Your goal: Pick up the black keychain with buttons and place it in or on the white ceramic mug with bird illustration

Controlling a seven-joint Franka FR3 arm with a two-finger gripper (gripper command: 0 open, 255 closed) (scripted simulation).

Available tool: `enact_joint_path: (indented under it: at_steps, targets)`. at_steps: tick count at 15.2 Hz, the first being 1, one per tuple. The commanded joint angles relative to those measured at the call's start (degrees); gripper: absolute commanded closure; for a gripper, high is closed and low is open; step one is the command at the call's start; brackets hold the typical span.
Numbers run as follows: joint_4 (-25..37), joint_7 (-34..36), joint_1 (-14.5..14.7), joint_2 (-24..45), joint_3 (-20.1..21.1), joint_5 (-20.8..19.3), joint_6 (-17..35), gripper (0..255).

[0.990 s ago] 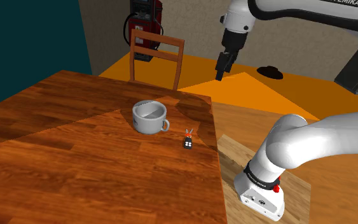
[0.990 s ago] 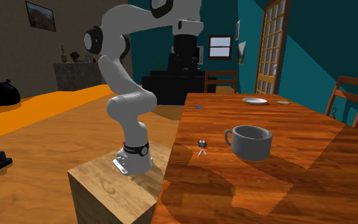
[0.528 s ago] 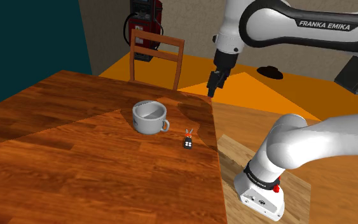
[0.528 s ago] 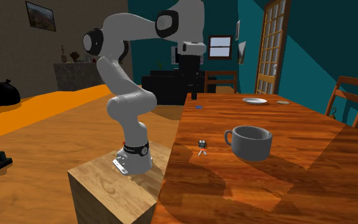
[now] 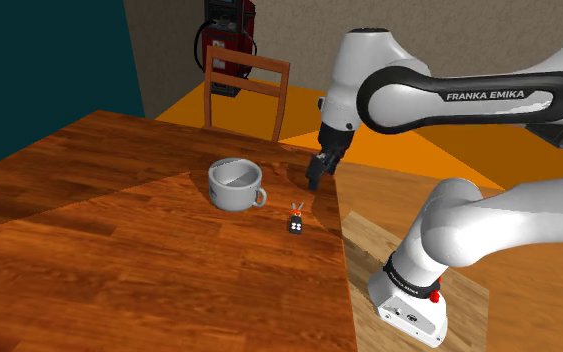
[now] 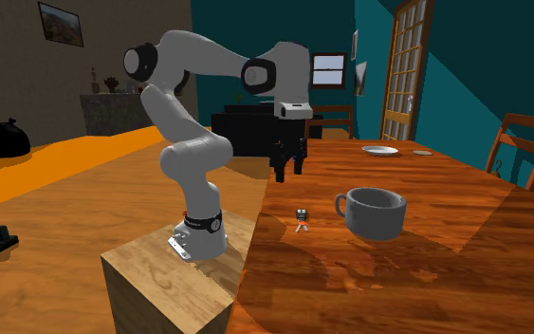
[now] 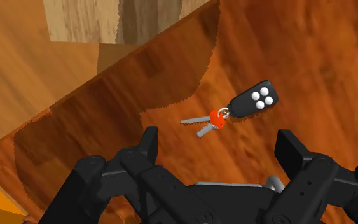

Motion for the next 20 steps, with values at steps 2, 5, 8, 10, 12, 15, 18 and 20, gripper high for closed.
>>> enact_joint_path:
  at_steps: [2,5,8,10,12,15,18,20]
  targets:
    - [-3.2,3.1,1.6,2.6,3.0,3.0,6.2,0]
    - [-6.0,5.8,3.3,5.9,5.9,6.0,12.8,0]
    - [-7.5,7.0,4.1,8.4,7.6,7.5,17.1,0]
    - [-8.4,7.0,4.1,9.6,7.9,7.8,19.2,0]
    - [-9.3,7.0,4.1,10.9,8.3,8.1,21.3,0]
    - [-10.4,6.9,4.2,12.8,8.8,8.5,24.2,0]
    - [-10.4,6.9,4.2,12.8,8.8,8.5,24.2,0]
    - [-10.4,6.9,4.2,12.8,8.8,8.5,24.2,0]
